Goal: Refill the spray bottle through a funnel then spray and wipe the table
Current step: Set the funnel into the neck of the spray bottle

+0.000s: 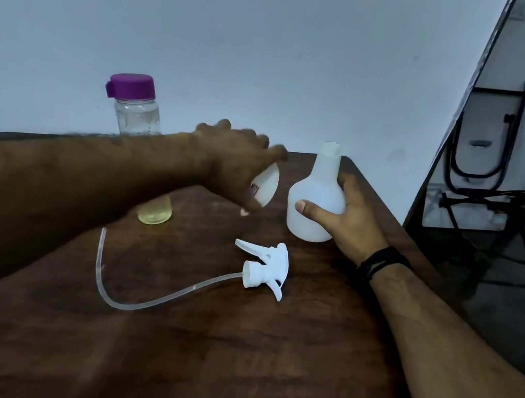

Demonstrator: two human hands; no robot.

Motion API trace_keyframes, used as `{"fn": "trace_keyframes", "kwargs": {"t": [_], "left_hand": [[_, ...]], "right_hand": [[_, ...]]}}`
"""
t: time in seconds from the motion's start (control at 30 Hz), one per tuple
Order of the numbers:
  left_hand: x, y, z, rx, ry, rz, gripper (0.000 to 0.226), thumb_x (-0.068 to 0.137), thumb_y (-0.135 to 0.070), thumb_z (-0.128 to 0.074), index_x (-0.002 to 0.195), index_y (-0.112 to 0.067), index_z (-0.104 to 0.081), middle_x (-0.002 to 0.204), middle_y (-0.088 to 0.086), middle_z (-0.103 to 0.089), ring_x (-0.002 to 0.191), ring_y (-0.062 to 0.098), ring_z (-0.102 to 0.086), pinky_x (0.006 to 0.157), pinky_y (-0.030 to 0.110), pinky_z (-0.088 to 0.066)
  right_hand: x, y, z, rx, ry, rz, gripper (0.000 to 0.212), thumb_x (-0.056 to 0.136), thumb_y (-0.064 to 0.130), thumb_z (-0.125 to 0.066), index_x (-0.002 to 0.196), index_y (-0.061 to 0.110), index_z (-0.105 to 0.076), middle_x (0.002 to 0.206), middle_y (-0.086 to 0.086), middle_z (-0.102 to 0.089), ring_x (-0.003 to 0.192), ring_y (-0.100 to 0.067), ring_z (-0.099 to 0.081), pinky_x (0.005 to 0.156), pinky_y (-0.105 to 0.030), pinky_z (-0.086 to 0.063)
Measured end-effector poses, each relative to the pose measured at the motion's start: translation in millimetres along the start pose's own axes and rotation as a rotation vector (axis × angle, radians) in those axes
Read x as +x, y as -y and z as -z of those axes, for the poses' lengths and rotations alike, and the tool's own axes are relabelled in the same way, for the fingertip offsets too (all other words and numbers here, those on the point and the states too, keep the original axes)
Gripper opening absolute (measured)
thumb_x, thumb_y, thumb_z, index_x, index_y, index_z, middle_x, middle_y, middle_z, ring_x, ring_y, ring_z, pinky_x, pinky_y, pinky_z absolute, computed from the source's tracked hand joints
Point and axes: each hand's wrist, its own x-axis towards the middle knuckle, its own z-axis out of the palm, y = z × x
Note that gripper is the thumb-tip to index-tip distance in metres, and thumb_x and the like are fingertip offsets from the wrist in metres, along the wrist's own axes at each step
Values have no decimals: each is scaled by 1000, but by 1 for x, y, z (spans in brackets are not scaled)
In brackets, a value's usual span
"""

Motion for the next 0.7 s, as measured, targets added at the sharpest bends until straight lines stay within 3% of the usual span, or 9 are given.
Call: {"fn": "trace_keyframes", "kwargs": {"t": [0.07, 0.13, 0.2, 0.27, 0.33, 0.4, 0.57, 0.7], "left_hand": [[-2, 11, 9, -301, -206, 60, 88, 72, -72, -66, 142, -30, -35, 127, 3, -55, 115, 26, -56, 90, 43, -49], [0, 14, 20, -643, -404, 167, 80, 76, -68, -71, 135, -24, -41, 115, 1, -58, 98, 19, -62, 77, 34, -50], [1, 14, 29, -980, -552, 239, 76, 76, -66, -75, 127, -21, -42, 116, -1, -58, 92, 16, -67, 71, 34, -58], [4, 11, 37, -1304, -632, 247, 70, 78, -58, -78, 124, -19, -41, 123, 1, -54, 99, 17, -70, 73, 36, -63], [6, 5, 45, -1517, -650, 243, 63, 85, -48, -77, 126, -19, -38, 127, 0, -53, 98, 14, -73, 64, 22, -59], [7, -4, 49, -1616, -629, 249, 63, 89, -46, -74, 132, -21, -35, 131, -3, -55, 94, 8, -75, 53, 11, -51], [13, -20, 47, -1655, -560, 191, 68, 90, -45, -72, 139, -24, -30, 136, -3, -54, 93, 5, -75, 51, 9, -50], [18, -25, 40, -1600, -518, 164, 70, 89, -44, -73, 140, -26, -29, 133, -5, -51, 95, 5, -74, 65, 16, -57]], "right_hand": [[-1, 1, 0, -2, 20, -6, 88, 59, 71, -81, 133, 32, -54, 125, 8, -67, 113, -14, -66, 99, -46, -57], [-2, 3, -1, -7, 30, -2, 88, 58, 72, -81, 133, 32, -56, 124, 9, -68, 112, -13, -67, 99, -46, -57], [-3, 4, -3, -15, 35, 3, 88, 58, 74, -79, 133, 33, -57, 124, 10, -68, 112, -12, -66, 99, -45, -57], [-3, 6, -3, -22, 41, 3, 92, 57, 75, -78, 136, 32, -56, 125, 9, -66, 113, -13, -65, 99, -45, -57], [-3, 6, -3, -36, 51, -1, 97, 57, 77, -76, 139, 31, -54, 129, 7, -64, 115, -15, -63, 100, -46, -57], [-3, 6, -3, -49, 59, -8, 100, 56, 79, -75, 141, 31, -52, 131, 6, -63, 117, -17, -62, 101, -47, -57], [-2, 6, -3, -62, 64, -16, 102, 56, 81, -73, 143, 32, -51, 134, 6, -61, 120, -18, -61, 103, -49, -56], [-1, 5, -3, -62, 62, -21, 101, 57, 80, -74, 143, 33, -50, 135, 7, -61, 121, -17, -60, 104, -49, -55]]}}
